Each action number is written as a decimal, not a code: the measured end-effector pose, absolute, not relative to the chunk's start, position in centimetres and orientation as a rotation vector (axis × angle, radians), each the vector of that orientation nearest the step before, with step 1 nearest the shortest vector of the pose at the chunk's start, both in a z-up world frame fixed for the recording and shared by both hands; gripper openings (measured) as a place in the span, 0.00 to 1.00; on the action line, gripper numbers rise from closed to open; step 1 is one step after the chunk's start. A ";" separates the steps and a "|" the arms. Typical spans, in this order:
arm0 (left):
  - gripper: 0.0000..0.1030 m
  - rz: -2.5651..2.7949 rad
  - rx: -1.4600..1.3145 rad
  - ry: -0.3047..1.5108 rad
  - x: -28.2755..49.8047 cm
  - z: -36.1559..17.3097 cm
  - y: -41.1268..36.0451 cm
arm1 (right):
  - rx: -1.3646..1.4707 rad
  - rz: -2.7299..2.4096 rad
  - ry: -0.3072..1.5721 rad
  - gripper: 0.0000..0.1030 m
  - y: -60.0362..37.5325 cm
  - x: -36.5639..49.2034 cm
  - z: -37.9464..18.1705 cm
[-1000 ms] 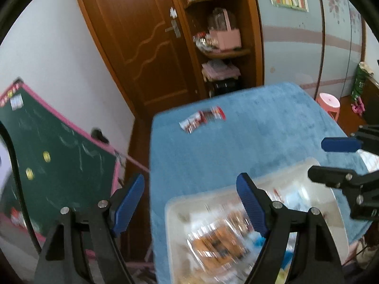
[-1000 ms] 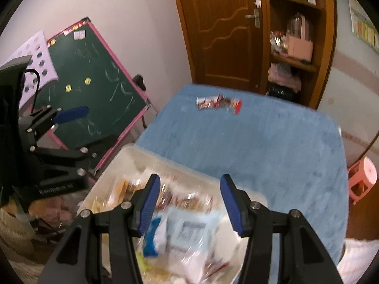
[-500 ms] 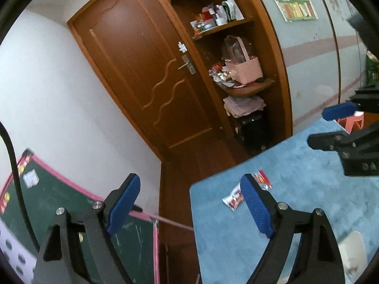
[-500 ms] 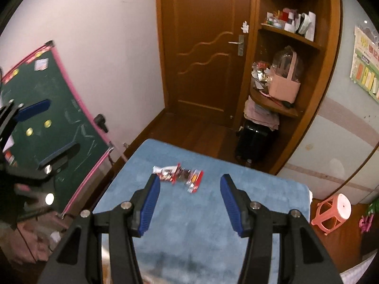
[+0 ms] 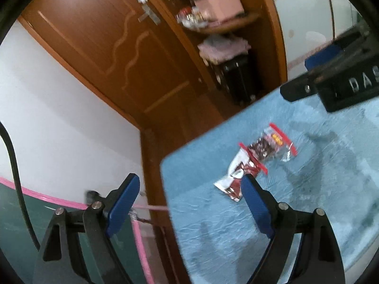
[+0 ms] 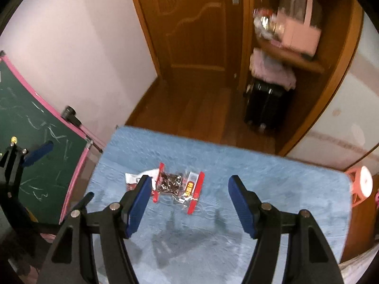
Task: Organize snacks
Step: 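Move both tools back to the red-white jerky packets on the table, then grasp the white-brown packet with left tool while right tool grasps red jerky packet, then lift both packets and carry them over the white tray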
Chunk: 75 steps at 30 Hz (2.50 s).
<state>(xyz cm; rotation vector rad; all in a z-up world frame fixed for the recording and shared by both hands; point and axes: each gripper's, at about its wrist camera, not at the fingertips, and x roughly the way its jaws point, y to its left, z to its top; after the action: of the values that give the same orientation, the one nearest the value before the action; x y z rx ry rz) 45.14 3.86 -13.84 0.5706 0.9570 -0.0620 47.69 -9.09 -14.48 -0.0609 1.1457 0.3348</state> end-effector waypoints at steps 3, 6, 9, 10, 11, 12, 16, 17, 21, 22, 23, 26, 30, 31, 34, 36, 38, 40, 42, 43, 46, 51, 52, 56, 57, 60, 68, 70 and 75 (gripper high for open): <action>0.84 -0.048 0.529 1.006 46.5 -17.4 4.1 | -0.036 0.337 1.225 0.66 -8.7 49.0 -18.5; 0.84 -0.027 0.491 1.063 48.0 -20.8 4.6 | -0.001 0.352 1.274 0.66 -8.4 49.6 -21.5; 0.84 -0.007 0.454 1.090 49.0 -22.9 5.1 | 0.034 0.366 1.315 0.66 -8.3 50.0 -23.8; 0.84 -0.008 0.435 1.097 49.1 -23.3 5.3 | 0.049 0.373 1.327 0.66 -8.3 50.1 -24.2; 0.84 -0.008 0.407 1.104 49.4 -23.9 5.6 | 0.071 0.385 1.340 0.66 -8.4 50.2 -24.8; 0.84 -0.009 0.392 1.105 49.6 -24.1 5.7 | 0.097 0.397 1.349 0.66 -8.5 50.3 -25.2; 0.84 -0.017 0.341 1.095 49.8 -24.3 6.2 | 0.165 0.433 1.378 0.66 -8.5 50.8 -26.5; 0.84 -0.021 0.329 1.099 50.0 -24.5 6.4 | 0.174 0.442 1.387 0.66 -8.3 50.8 -26.8; 0.84 -0.066 0.343 1.111 49.8 -24.7 6.1 | 0.135 0.454 1.354 0.68 -7.6 50.4 -26.7; 0.84 -0.073 0.358 1.109 49.8 -24.6 6.1 | 0.130 0.460 1.343 0.64 -7.6 50.4 -26.7; 0.84 -0.083 0.372 1.109 49.5 -24.7 6.0 | 0.123 0.473 1.327 0.50 -7.5 50.2 -26.7; 0.84 -0.102 0.384 1.116 49.3 -24.7 5.7 | 0.140 0.512 1.300 0.24 -7.7 49.9 -26.3; 0.84 -0.132 0.350 1.156 49.7 -25.1 5.6 | 0.106 0.502 1.255 0.06 -7.9 49.1 -25.1; 0.85 -0.136 0.341 1.162 49.9 -25.2 5.6 | 0.113 0.496 1.250 0.06 -8.1 49.0 -25.0; 0.89 -0.142 0.313 1.184 50.4 -25.6 5.8 | 0.137 0.481 1.223 0.05 -9.2 48.3 -24.3; 0.92 -0.146 0.289 1.204 50.6 -25.7 5.9 | 0.160 0.473 1.221 0.05 -10.0 48.2 -24.1; 0.94 -0.152 0.257 1.224 50.9 -26.0 6.1 | 0.173 0.464 1.217 0.05 -10.7 47.9 -23.8; 0.96 -0.149 0.231 1.239 51.1 -26.4 6.3 | 0.173 0.463 1.224 0.05 -11.0 47.8 -23.9; 0.96 -0.150 0.188 1.251 51.6 -26.6 6.7 | 0.175 0.454 1.231 0.05 -11.3 47.7 -24.2; 0.93 -0.147 0.177 1.254 51.6 -26.7 6.7 | 0.181 0.454 1.232 0.05 -11.5 47.6 -24.2; 0.49 -0.192 0.130 1.242 51.4 -26.0 6.5 | 0.211 0.468 1.231 0.05 -11.6 47.2 -24.0; 0.14 -0.122 0.231 1.222 50.3 -24.5 4.5 | 0.202 0.482 1.203 0.04 -11.5 46.3 -22.6; 0.13 -0.114 0.234 1.216 50.0 -24.1 4.2 | 0.198 0.482 1.194 0.04 -11.4 46.1 -22.1; 0.12 -0.133 0.223 1.156 47.4 -20.6 3.7 | 0.176 0.497 1.148 0.04 -11.5 44.4 -19.2; 0.12 -0.131 0.229 1.134 46.2 -19.2 3.5 | 0.166 0.502 1.131 0.04 -11.5 43.6 -18.1; 0.12 -0.132 0.223 1.106 43.3 -16.1 3.7 | 0.143 0.515 1.089 0.04 -11.6 41.2 -15.1; 0.12 -0.167 0.233 0.991 33.8 -7.4 3.1 | 0.097 0.551 0.982 0.04 -12.0 32.6 -7.3; 0.12 -0.176 0.231 0.966 31.4 -5.3 2.8 | 0.087 0.561 0.948 0.04 -12.4 29.8 -5.3; 0.12 -0.197 0.236 0.904 24.5 -1.7 1.6 | 0.083 0.577 0.873 0.04 -13.1 23.7 -1.8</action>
<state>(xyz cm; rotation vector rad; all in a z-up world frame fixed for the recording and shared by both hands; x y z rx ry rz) 24.49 1.64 -1.66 0.2358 0.9041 -0.1973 23.69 -13.11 -1.77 0.0825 0.8725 0.5771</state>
